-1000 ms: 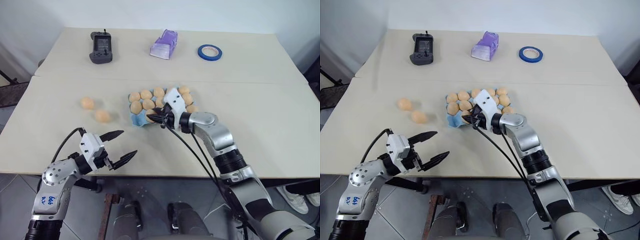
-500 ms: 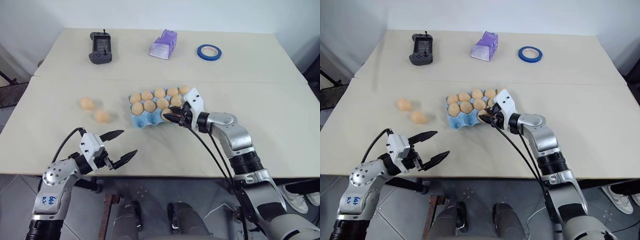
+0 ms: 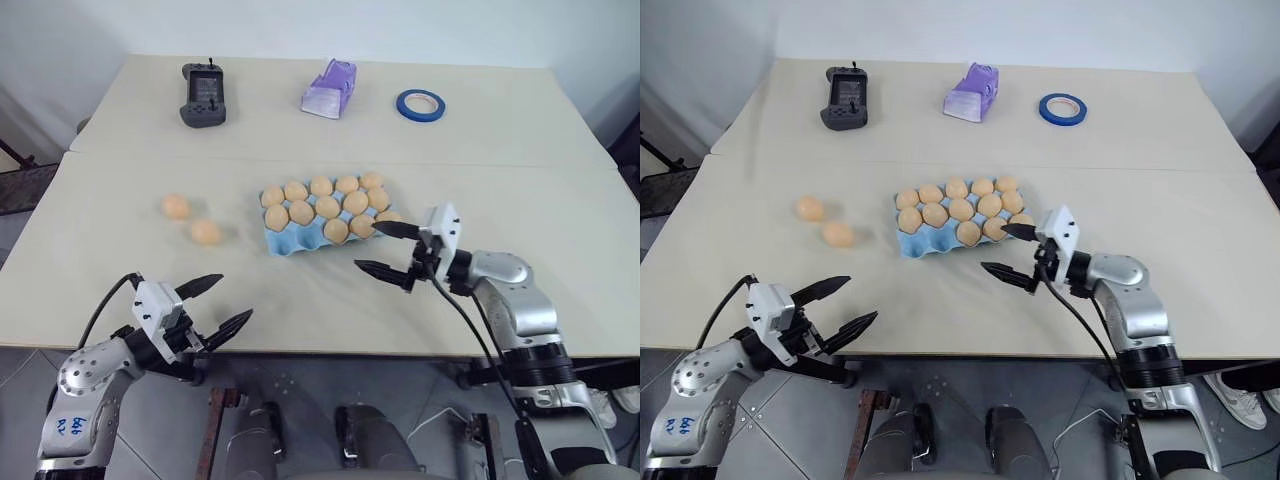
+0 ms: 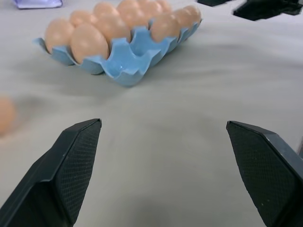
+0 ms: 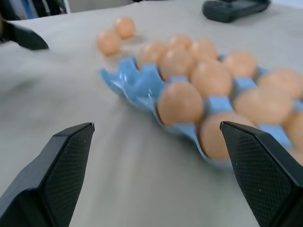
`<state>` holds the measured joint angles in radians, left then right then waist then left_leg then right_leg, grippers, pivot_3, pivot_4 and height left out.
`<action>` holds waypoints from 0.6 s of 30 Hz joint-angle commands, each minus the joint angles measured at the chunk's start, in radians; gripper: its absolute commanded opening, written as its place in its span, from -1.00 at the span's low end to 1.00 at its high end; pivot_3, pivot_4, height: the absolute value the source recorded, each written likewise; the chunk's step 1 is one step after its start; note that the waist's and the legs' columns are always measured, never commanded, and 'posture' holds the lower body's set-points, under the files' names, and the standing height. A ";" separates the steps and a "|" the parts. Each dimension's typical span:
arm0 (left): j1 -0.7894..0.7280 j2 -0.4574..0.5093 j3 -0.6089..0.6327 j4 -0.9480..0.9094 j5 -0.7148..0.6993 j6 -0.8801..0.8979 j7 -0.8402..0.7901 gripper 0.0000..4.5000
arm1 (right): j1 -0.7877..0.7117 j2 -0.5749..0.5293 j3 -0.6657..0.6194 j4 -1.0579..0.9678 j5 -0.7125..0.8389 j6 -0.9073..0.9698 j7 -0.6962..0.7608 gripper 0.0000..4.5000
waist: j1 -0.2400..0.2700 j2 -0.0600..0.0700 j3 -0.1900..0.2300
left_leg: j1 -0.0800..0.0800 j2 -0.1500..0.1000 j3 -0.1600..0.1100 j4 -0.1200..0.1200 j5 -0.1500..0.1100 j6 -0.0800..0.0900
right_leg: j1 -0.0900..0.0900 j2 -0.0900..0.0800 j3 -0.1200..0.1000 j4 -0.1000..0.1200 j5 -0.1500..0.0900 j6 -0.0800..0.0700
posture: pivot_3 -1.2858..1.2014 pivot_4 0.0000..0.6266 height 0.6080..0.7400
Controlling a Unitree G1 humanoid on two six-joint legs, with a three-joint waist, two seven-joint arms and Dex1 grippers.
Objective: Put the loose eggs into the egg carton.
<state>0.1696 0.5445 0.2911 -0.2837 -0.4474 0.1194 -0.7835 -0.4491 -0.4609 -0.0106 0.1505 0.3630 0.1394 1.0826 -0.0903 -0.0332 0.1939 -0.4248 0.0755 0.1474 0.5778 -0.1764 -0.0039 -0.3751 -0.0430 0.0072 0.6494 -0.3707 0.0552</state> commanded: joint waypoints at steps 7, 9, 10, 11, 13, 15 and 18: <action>0.063 -0.096 0.191 -0.012 -0.024 0.012 0.217 1.00 | 0.112 0.036 -0.006 -0.057 0.068 -0.226 0.129 0.98 | 0.007 -0.001 0.000 | 0.000 0.000 -0.001 0.000 0.000 0.000 | 0.001 0.000 0.000 -0.001 0.000 -0.001 | 0.03 -0.52 1.00; 0.022 -0.103 0.166 -0.008 -0.014 0.039 0.252 1.00 | 0.123 0.045 0.005 -0.051 0.052 -0.243 0.123 0.98 | 0.009 -0.001 0.000 | 0.000 0.000 -0.001 0.000 0.000 0.000 | 0.001 0.000 0.000 -0.001 0.000 0.000 | 0.03 -0.52 1.00; -0.013 -0.101 0.150 0.001 -0.003 0.051 0.270 1.00 | 0.122 0.047 0.009 -0.048 0.048 -0.248 0.119 0.98 | 0.011 -0.001 0.000 | 0.000 0.000 -0.001 0.001 0.000 0.000 | 0.001 -0.001 0.000 -0.001 0.000 0.000 | 0.03 -0.52 1.00; -0.049 -0.095 0.132 0.017 0.014 0.060 0.285 1.00 | 0.119 0.050 0.012 -0.046 0.044 -0.250 0.113 0.98 | 0.012 -0.001 0.000 | 0.000 0.000 -0.001 0.002 0.000 0.000 | 0.001 -0.001 0.000 0.000 0.000 0.000 | 0.03 -0.52 1.00; -0.122 -0.084 0.100 0.057 0.039 0.066 0.297 1.00 | 0.111 0.054 0.017 -0.043 0.042 -0.248 0.105 0.98 | 0.011 -0.001 0.000 | 0.000 0.000 -0.001 0.003 0.000 0.000 | 0.002 -0.001 -0.001 0.001 0.001 0.000 | 0.03 -0.52 1.00; -0.219 -0.074 0.058 0.124 0.079 0.062 0.311 1.00 | 0.101 0.055 0.022 -0.038 0.039 -0.246 0.099 0.98 | 0.012 -0.001 0.000 | 0.001 -0.001 -0.001 0.004 0.000 0.000 | 0.003 -0.001 0.000 0.001 0.002 0.000 | 0.03 -0.52 1.00; -0.343 -0.073 0.013 0.235 0.128 0.065 0.335 1.00 | 0.096 0.055 0.028 -0.039 0.040 -0.243 0.097 0.98 | 0.011 -0.001 0.000 | 0.001 -0.001 -0.001 0.004 0.001 0.000 | 0.002 -0.002 0.000 0.003 0.002 0.000 | 0.03 -0.52 1.00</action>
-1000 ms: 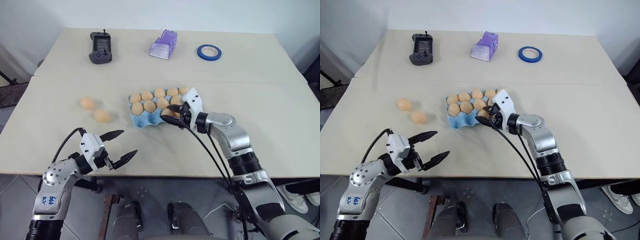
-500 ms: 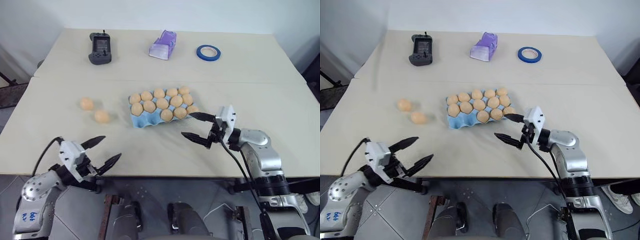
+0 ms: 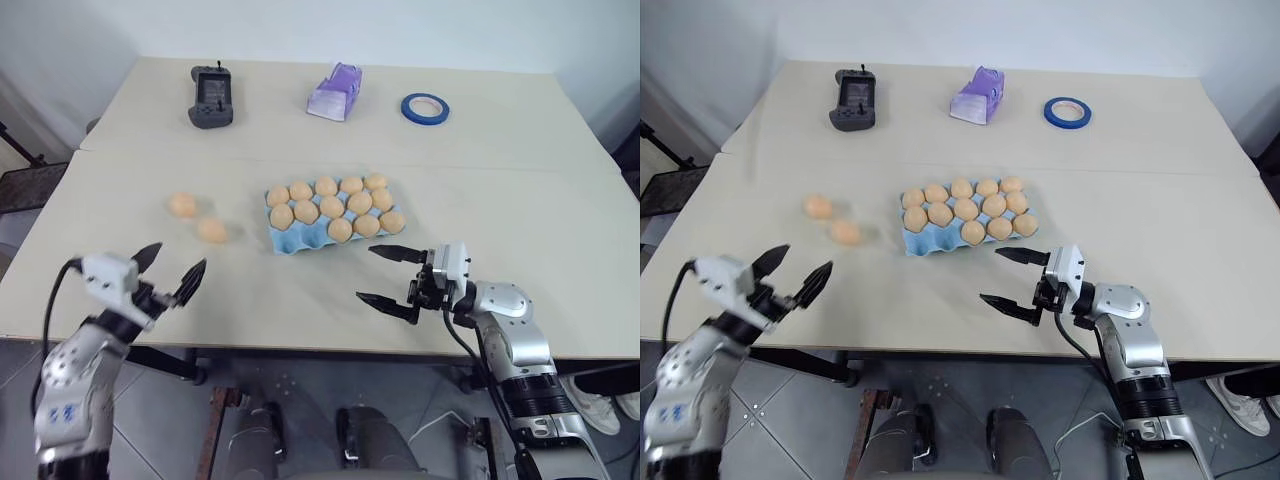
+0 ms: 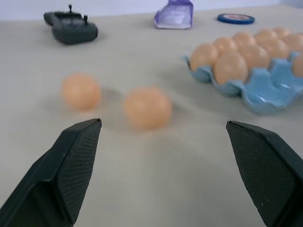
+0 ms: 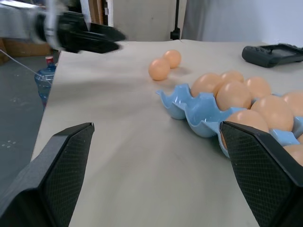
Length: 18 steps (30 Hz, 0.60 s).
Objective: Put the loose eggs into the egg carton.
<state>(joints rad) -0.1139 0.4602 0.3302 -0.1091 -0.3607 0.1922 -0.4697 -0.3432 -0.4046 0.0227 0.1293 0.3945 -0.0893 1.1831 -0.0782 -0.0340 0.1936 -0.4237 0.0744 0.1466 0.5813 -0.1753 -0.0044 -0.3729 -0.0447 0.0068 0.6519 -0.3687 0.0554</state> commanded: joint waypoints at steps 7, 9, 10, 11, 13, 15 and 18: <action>-0.286 -0.017 -0.111 0.359 0.147 -0.061 0.072 1.00 | 0.009 0.000 0.009 -0.070 0.025 0.019 -0.020 0.98 | 0.002 0.000 0.000 | -0.001 0.001 0.001 -0.001 0.003 0.002 | -0.002 0.003 0.000 0.001 -0.001 0.000 | 0.03 -0.52 1.00; -0.314 -0.028 -0.122 0.408 0.152 -0.080 0.066 1.00 | 0.017 0.004 0.008 -0.086 0.031 0.024 -0.030 0.98 | 0.001 0.000 0.000 | -0.001 0.002 0.001 0.000 0.003 0.003 | -0.002 0.004 0.000 0.002 -0.001 0.000 | 0.03 -0.52 1.00; -0.324 -0.033 -0.129 0.427 0.155 -0.087 0.061 1.00 | 0.021 0.007 0.007 -0.095 0.035 0.029 -0.035 0.98 | 0.001 0.000 0.000 | -0.001 0.002 0.001 0.000 0.003 0.002 | -0.002 0.004 0.000 0.002 -0.001 0.000 | 0.03 -0.52 1.00; -0.331 -0.038 -0.134 0.439 0.152 -0.093 0.051 1.00 | 0.024 0.010 0.005 -0.102 0.039 0.032 -0.040 0.98 | 0.001 0.000 0.000 | -0.001 0.002 0.001 0.001 0.003 0.002 | -0.002 0.004 0.000 0.003 -0.001 0.000 | 0.03 -0.52 1.00; -0.341 -0.046 -0.145 0.456 0.150 -0.101 0.039 1.00 | 0.030 0.016 0.004 -0.113 0.048 0.033 -0.045 0.98 | 0.003 0.000 0.000 | 0.000 0.002 0.001 0.002 0.002 0.000 | -0.002 0.004 0.000 0.004 -0.001 0.000 | 0.03 -0.52 1.00; -0.344 -0.049 -0.150 0.463 0.149 -0.105 0.031 0.82 | 0.033 0.021 0.005 -0.124 0.049 0.035 -0.058 1.00 | 0.005 0.000 0.000 | 0.000 0.002 0.001 0.003 0.002 -0.001 | -0.002 0.004 0.000 0.005 -0.001 0.001 | 0.03 -0.52 1.00; -0.345 -0.051 -0.153 0.460 0.142 -0.115 0.012 0.47 | 0.038 0.025 0.002 -0.141 0.046 0.045 -0.082 1.00 | 0.005 0.000 0.000 | 0.000 0.003 0.001 0.005 0.001 -0.001 | -0.002 0.004 0.000 0.007 -0.001 0.000 | 0.03 -0.52 1.00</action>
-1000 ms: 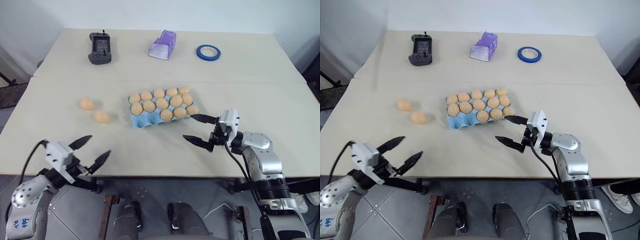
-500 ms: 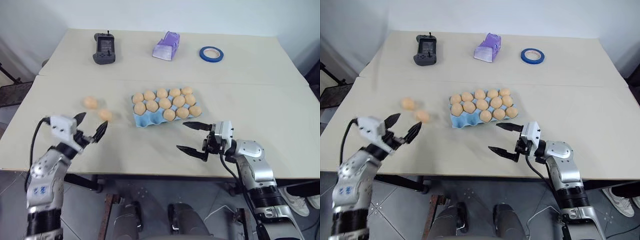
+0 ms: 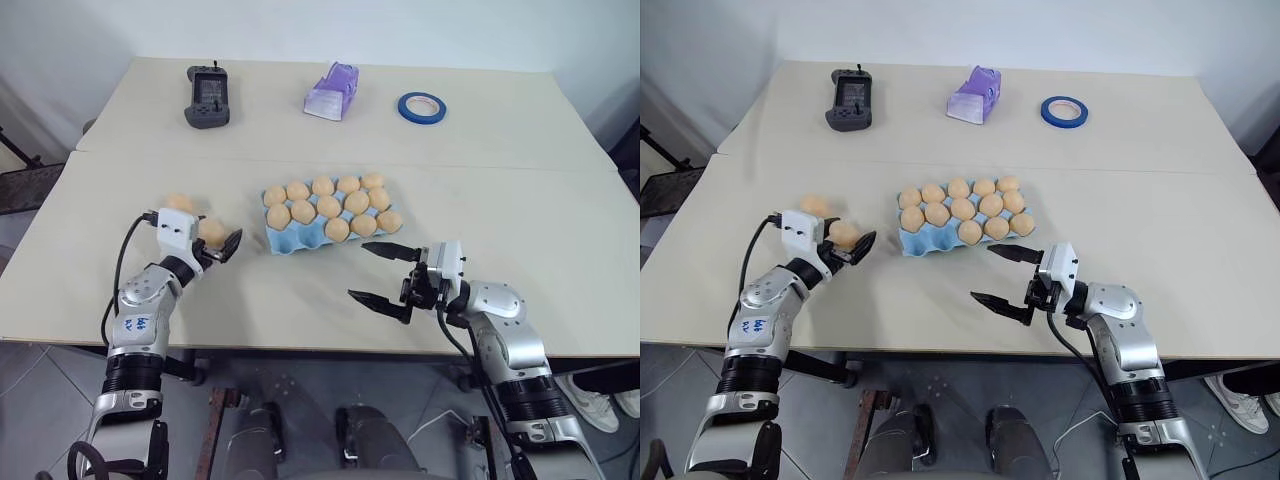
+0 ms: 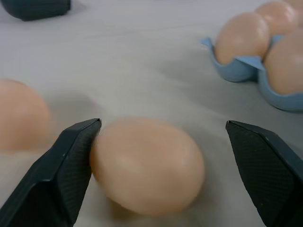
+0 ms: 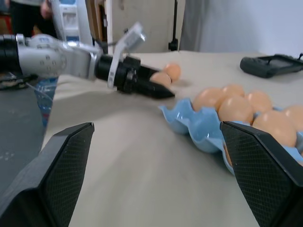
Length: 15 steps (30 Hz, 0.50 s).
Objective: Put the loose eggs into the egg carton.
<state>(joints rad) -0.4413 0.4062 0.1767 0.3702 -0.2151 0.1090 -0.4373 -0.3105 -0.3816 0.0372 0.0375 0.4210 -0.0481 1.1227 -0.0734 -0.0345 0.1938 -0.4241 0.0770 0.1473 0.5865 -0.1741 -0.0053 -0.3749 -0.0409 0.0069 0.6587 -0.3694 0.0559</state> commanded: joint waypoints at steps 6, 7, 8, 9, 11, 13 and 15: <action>-0.033 -0.006 -0.049 -0.132 -0.061 -0.033 -0.163 -0.07 | 0.046 -0.015 -0.034 -0.071 0.017 0.009 -0.061 1.00 | 0.014 0.000 0.000 | 0.000 0.000 0.000 0.000 0.000 0.000 | 0.000 0.000 0.000 0.000 0.000 0.000 | 0.03 -0.52 1.00; -0.047 -0.009 -0.077 -0.154 -0.070 -0.019 -0.209 -0.07 | 0.054 -0.020 -0.040 -0.076 0.016 0.008 -0.068 1.00 | 0.017 0.000 0.000 | 0.000 0.000 0.000 0.000 0.000 0.000 | 0.000 0.000 0.000 0.000 0.000 0.000 | 0.03 -0.52 1.00; -0.056 -0.010 -0.095 -0.168 -0.077 -0.009 -0.238 -0.07 | 0.060 -0.024 -0.044 -0.080 0.015 0.008 -0.072 1.00 | 0.022 0.000 0.000 | 0.000 0.000 0.000 0.000 0.000 0.000 | 0.000 0.000 0.000 0.000 0.000 0.000 | 0.03 -0.52 1.00; -0.068 -0.011 -0.111 -0.170 -0.076 -0.006 -0.259 -0.07 | 0.063 -0.027 -0.047 -0.082 0.015 0.009 -0.081 1.00 | 0.026 0.000 0.000 | 0.000 0.000 0.000 0.000 0.000 0.000 | 0.000 0.000 0.000 0.000 0.000 0.000 | 0.03 -0.52 1.00; -0.096 -0.017 -0.140 -0.156 -0.068 -0.002 -0.291 -0.07 | 0.067 -0.030 -0.050 -0.086 0.011 0.006 -0.096 1.00 | 0.027 0.000 0.000 | 0.000 -0.001 0.000 0.001 0.000 0.000 | 0.000 -0.001 0.000 0.000 0.000 0.000 | 0.03 -0.52 1.00; -0.151 -0.041 -0.168 -0.105 -0.061 0.002 -0.317 -0.07 | 0.073 -0.035 -0.058 -0.089 0.008 0.001 -0.112 1.00 | 0.028 0.000 0.000 | 0.000 -0.001 0.000 0.002 0.000 0.000 | 0.001 -0.001 0.000 0.000 0.000 0.000 | 0.03 -0.52 1.00; -0.215 -0.070 -0.191 -0.021 -0.041 -0.024 -0.335 -0.07 | 0.082 -0.043 -0.068 -0.094 0.007 -0.003 -0.123 1.00 | 0.031 0.000 0.000 | 0.000 -0.001 0.000 0.003 0.000 0.000 | 0.001 -0.001 0.000 0.000 0.000 0.001 | 0.03 -0.52 1.00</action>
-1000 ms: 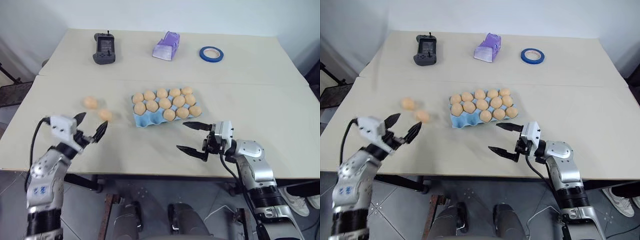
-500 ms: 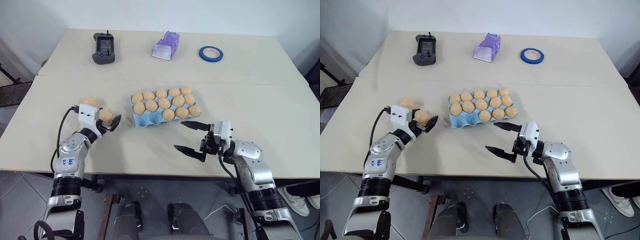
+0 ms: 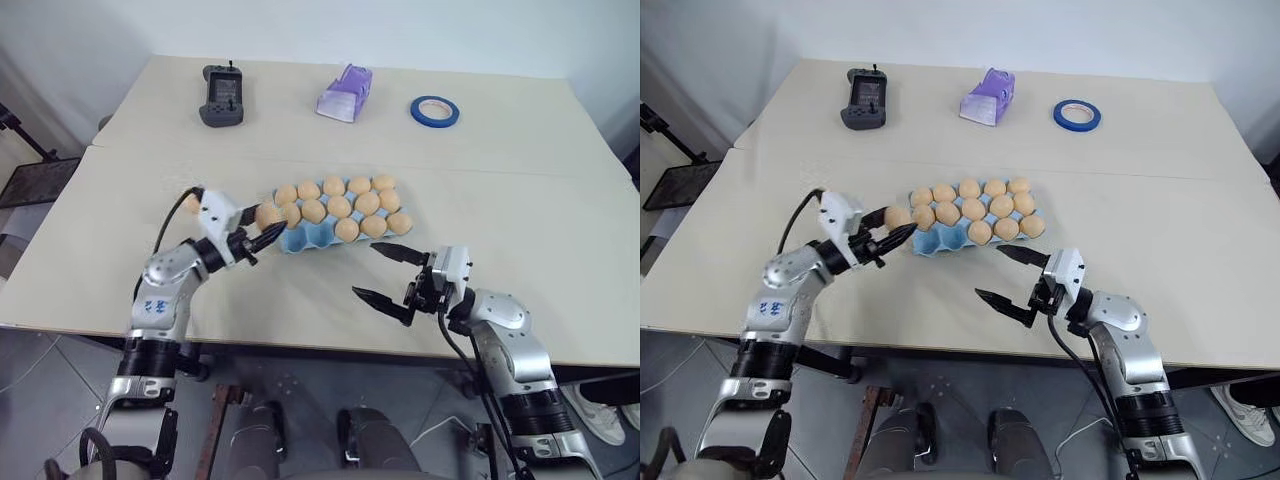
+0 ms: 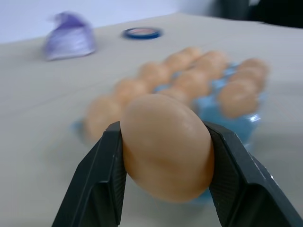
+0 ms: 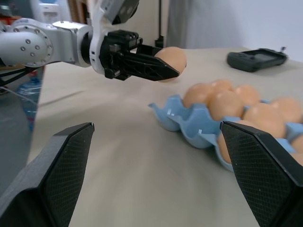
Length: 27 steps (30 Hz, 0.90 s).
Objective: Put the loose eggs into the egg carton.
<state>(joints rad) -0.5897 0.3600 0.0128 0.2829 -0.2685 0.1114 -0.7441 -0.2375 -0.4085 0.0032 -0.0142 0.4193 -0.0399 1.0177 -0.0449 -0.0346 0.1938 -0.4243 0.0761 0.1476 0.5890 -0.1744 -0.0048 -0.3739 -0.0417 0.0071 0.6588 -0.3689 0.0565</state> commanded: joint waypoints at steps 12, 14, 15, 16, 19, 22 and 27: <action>-0.256 -0.120 -0.069 0.421 0.084 -0.182 -0.109 0.71 | 0.096 -0.030 -0.066 -0.136 0.010 -0.005 -0.102 1.00 | 0.004 0.000 0.000 | -0.002 0.001 0.000 0.002 0.002 0.003 | -0.001 0.002 0.000 0.000 0.000 0.000 | 0.03 -0.52 1.00; -0.250 -0.114 -0.057 0.399 0.063 -0.193 -0.144 0.99 | 0.106 -0.032 -0.068 -0.147 0.010 -0.002 -0.108 1.00 | 0.003 0.000 0.000 | -0.002 0.001 0.000 0.002 0.000 0.001 | -0.001 0.002 0.000 0.000 0.000 0.000 | 0.03 -0.52 1.00; -0.244 -0.108 -0.047 0.380 0.050 -0.202 -0.159 0.99 | 0.111 -0.033 -0.070 -0.151 0.012 0.001 -0.111 1.00 | 0.004 0.000 0.000 | -0.002 0.001 0.000 0.002 0.000 0.001 | -0.001 0.002 0.000 0.000 0.000 0.001 | 0.03 -0.52 1.00; -0.238 -0.101 -0.030 0.362 0.034 -0.205 -0.167 0.99 | 0.114 -0.034 -0.070 -0.154 0.013 0.002 -0.113 1.00 | 0.004 0.000 0.000 | -0.002 0.001 -0.001 0.002 0.000 0.001 | -0.001 0.002 0.000 0.000 0.000 0.001 | 0.03 -0.52 1.00; -0.215 -0.070 0.040 0.293 -0.015 -0.227 -0.158 0.99 | 0.117 -0.037 -0.066 -0.155 0.017 0.005 -0.110 1.00 | 0.000 0.000 0.000 | -0.002 0.001 -0.001 0.002 0.000 0.001 | -0.001 0.002 0.000 0.001 0.000 0.001 | 0.03 -0.52 1.00; -0.151 -0.007 0.114 0.174 -0.062 -0.155 -0.124 0.99 | 0.105 -0.037 -0.057 -0.143 0.025 0.006 -0.090 1.00 | -0.006 0.000 0.000 | -0.002 0.002 -0.001 0.002 0.002 0.002 | -0.001 0.002 0.000 0.001 0.000 0.001 | 0.03 -0.52 1.00; 0.088 0.135 0.231 -0.038 -0.115 -0.070 -0.111 0.99 | 0.028 -0.015 -0.028 -0.061 0.030 -0.010 -0.030 1.00 | -0.024 0.000 0.000 | 0.000 0.004 0.001 0.001 0.004 0.000 | -0.001 0.004 0.001 0.001 0.000 0.001 | 0.03 -0.52 1.00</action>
<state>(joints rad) -0.5358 0.4751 0.2002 0.3188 -0.3494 0.0227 -0.8639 -0.1885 -0.4317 -0.0281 -0.0783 0.4255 -0.0361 0.9655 -0.0694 -0.0346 0.1939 -0.4242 0.0803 0.1482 0.5903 -0.1704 -0.0050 -0.3743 -0.0374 0.0078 0.6604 -0.3693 0.0569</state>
